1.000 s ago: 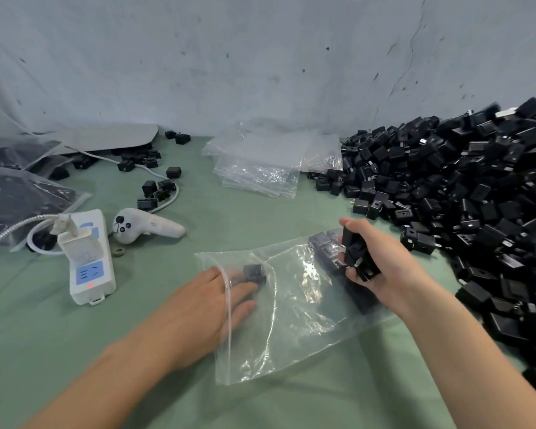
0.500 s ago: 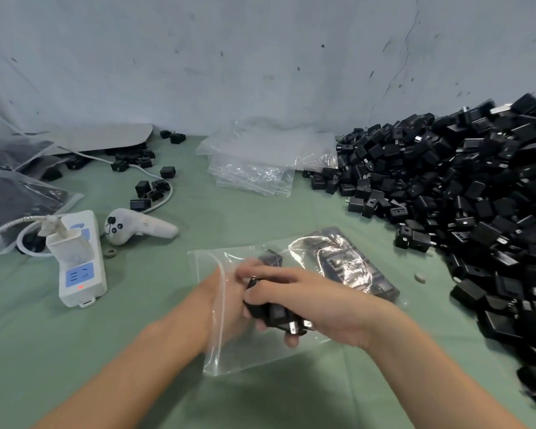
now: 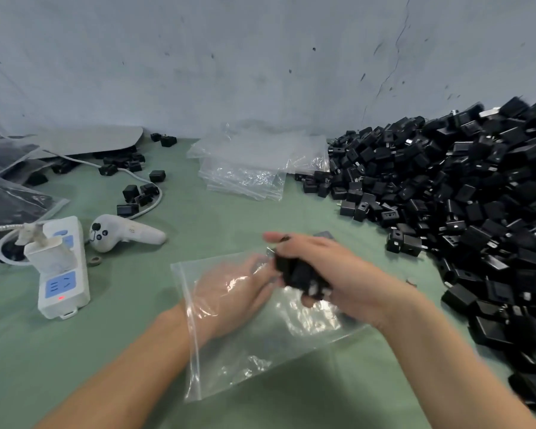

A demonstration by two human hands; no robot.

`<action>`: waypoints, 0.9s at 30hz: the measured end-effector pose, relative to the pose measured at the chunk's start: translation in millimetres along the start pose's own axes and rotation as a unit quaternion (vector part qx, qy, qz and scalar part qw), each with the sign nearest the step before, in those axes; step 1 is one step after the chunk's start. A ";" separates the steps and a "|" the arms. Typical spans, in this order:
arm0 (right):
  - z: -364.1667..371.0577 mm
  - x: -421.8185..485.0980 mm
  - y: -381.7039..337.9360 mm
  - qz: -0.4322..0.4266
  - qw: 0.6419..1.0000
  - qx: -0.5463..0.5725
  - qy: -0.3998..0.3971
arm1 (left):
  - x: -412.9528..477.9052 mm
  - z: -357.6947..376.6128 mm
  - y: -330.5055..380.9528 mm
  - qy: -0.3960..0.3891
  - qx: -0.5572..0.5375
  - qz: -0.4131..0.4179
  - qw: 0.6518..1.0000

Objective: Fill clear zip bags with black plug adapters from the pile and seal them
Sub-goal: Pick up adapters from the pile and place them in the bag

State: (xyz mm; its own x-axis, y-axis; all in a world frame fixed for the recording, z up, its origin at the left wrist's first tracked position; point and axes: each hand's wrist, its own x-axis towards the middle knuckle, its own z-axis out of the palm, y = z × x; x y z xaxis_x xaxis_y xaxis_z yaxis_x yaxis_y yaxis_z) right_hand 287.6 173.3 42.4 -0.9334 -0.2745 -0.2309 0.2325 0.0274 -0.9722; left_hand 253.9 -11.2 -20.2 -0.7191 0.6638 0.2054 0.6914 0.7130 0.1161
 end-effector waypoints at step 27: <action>-47.7 13.4 11.5 0.070 0.933 0.278 0.219 | -6.2 -6.9 -11.9 0.039 -0.069 0.007 0.997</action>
State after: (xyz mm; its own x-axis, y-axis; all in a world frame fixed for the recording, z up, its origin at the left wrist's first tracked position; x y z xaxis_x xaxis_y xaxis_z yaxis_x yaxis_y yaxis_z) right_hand 264.7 215.8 26.3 -0.8773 0.1175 -0.4653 0.3518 -0.5019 -0.7902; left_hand 250.6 -25.3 -16.2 -0.7059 0.6500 0.2816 0.7078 0.6631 0.2436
